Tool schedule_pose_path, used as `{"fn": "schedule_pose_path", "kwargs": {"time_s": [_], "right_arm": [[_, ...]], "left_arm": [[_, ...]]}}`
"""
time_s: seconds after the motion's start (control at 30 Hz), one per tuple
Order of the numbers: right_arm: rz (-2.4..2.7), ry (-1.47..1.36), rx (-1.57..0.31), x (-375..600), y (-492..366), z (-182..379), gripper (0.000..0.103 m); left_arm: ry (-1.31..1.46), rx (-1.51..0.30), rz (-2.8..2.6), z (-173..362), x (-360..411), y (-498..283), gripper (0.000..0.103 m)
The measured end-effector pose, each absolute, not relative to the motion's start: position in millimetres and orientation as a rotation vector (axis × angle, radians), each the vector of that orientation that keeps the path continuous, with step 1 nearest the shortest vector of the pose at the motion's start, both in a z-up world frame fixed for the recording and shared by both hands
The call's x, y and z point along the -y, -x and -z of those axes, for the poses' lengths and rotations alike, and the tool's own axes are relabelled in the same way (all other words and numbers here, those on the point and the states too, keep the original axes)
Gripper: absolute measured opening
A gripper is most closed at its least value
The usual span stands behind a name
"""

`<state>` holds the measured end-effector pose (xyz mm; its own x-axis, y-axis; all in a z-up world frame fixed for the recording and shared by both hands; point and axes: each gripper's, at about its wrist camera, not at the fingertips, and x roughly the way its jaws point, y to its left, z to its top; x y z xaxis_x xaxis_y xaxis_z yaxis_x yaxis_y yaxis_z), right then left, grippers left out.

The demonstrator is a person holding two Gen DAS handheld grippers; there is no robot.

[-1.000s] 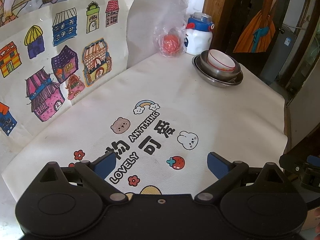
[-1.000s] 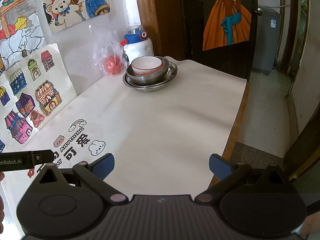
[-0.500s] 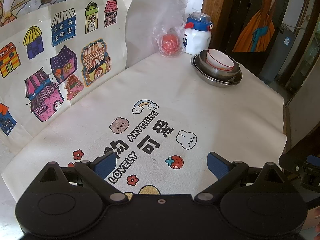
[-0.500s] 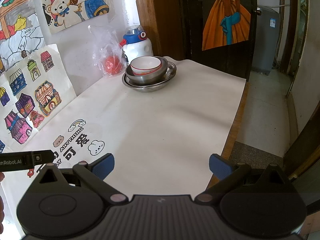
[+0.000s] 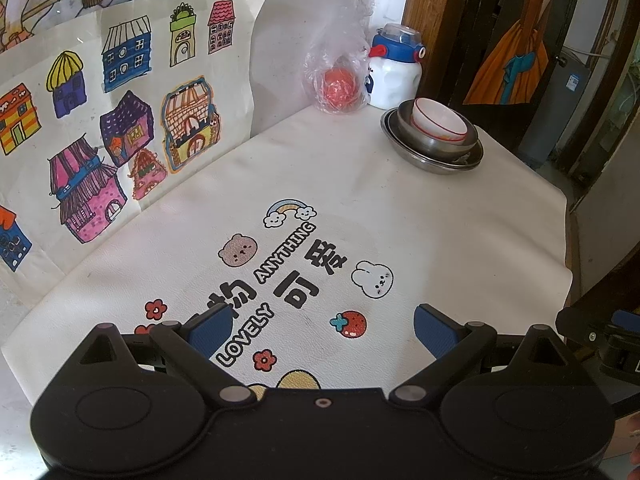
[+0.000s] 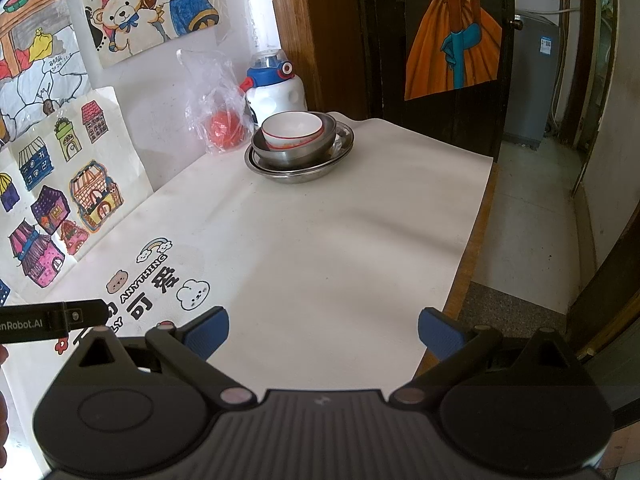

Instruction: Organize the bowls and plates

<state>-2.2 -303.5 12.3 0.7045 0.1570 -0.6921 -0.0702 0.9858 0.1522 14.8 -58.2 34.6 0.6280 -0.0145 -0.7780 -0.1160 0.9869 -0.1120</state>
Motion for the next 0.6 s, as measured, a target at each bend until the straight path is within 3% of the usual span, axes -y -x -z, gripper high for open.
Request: {"fn": "schedule_pose_path", "kwargs": {"time_s": [0.6], "right_arm": [[-0.126, -0.118, -0.78, 303.0, 1.8, -11.9, 0.103]], "left_arm": [[0.16, -0.896, -0.054, -33.2, 54.2, -16.6, 0.097]]}}
